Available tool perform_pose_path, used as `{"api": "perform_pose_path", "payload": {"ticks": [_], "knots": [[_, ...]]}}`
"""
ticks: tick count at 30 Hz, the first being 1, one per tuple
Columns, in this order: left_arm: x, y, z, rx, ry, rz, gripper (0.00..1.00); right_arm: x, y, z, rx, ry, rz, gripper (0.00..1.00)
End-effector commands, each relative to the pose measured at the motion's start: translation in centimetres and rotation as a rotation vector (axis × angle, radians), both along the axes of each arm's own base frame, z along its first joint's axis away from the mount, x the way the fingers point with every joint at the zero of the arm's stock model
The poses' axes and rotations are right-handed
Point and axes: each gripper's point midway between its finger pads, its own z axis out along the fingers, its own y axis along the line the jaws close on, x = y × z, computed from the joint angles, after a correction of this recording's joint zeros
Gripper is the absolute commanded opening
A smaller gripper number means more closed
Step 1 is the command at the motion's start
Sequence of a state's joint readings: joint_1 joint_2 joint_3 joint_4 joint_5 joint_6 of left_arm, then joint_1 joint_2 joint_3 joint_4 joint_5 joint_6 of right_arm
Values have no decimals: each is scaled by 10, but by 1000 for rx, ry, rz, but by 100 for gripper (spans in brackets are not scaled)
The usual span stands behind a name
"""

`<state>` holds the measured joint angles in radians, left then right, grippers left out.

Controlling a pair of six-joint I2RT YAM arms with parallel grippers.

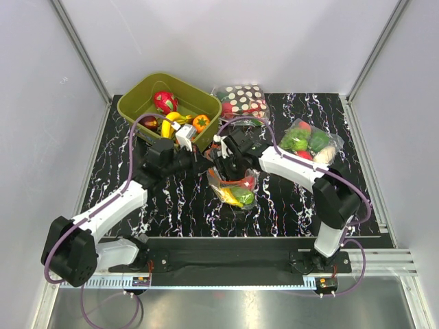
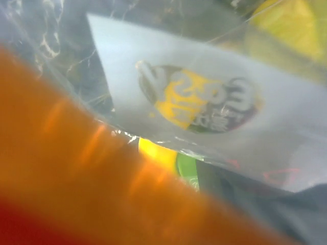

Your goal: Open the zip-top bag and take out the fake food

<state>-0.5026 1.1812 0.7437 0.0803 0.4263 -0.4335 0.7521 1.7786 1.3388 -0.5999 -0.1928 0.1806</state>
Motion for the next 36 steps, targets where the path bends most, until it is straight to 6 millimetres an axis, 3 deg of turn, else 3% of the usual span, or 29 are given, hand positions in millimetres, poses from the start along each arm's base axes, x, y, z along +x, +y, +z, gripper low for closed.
{"api": "perform_pose_path", "payload": {"ticks": [1, 15, 19, 23, 30, 36], "knots": [[0, -4, 11, -20, -63, -23, 0, -5, 14, 4, 15, 13, 25, 60], [-10, 0, 4, -25, -53, -14, 0, -21, 37, -48, 5, 106, 25, 64], [-10, 0, 4, -18, -58, -14, 0, -20, 35, -54, -15, 100, 21, 42], [-8, 6, -4, 20, -51, 8, 0, -13, 31, -25, 0, 24, 12, 34], [-7, 11, -5, 48, -56, 29, 0, -8, 31, 61, 130, -124, 2, 27], [-9, 10, 1, 33, -69, 22, 0, 6, 19, 95, 169, -230, -62, 27]]}}
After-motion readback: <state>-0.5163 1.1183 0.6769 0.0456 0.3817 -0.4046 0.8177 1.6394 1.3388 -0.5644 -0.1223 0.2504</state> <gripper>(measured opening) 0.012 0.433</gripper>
